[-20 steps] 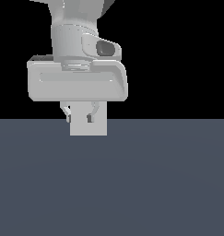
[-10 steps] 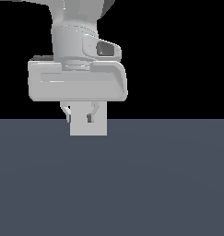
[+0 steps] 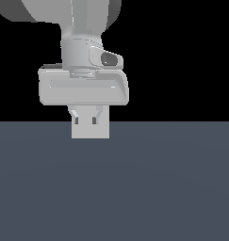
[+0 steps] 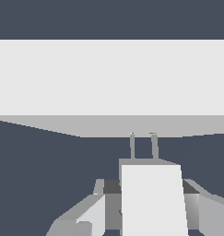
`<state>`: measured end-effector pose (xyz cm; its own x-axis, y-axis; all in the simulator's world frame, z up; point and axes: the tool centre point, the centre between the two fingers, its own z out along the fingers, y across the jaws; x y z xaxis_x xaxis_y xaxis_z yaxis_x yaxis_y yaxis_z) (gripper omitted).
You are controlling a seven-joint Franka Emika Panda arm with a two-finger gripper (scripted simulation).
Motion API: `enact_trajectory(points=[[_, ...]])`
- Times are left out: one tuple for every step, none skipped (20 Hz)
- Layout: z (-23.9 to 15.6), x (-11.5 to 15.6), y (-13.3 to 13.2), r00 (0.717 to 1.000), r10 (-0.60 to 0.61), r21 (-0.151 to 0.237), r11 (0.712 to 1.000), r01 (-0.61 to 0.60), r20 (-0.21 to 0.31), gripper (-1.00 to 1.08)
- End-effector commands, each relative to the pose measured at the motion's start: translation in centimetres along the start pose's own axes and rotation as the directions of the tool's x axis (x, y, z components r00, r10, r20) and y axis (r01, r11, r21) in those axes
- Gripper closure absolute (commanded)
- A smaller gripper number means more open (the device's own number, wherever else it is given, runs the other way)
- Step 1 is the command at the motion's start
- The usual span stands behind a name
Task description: Plug the charger into the wall socket.
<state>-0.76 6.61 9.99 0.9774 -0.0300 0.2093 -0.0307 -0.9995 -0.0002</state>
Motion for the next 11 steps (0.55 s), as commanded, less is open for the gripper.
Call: enact_trajectory(points=[[0.17,0.83,-0.02,1.0,0.0,0.0,1.0,0.0,0.0,1.08],[0.22,1.07,-0.01,1.0,0.0,0.0,1.0,0.0,0.0,1.08],[0.27,1.28,-0.01,1.0,0.0,0.0,1.0,0.0,0.0,1.08],[0.3,1.45,-0.01,1.0,0.0,0.0,1.0,0.0,0.0,1.08],[0.33,1.58,-0.01,1.0,0.0,0.0,1.0,0.0,0.0,1.08],[0.35,1.68,-0.01,1.0,0.0,0.0,1.0,0.0,0.0,1.08],[0.36,1.74,-0.01,1.0,0.0,0.0,1.0,0.0,0.0,1.08],[0.37,1.77,-0.01,1.0,0.0,0.0,1.0,0.0,0.0,1.08],[0.37,1.76,-0.03,1.0,-0.001,0.0,1.0,0.001,0.0,1.08],[0.36,1.72,-0.03,1.0,-0.001,0.0,1.0,0.001,0.0,1.08],[0.35,1.7,-0.03,1.0,-0.001,0.0,1.0,0.001,0.0,1.08]])
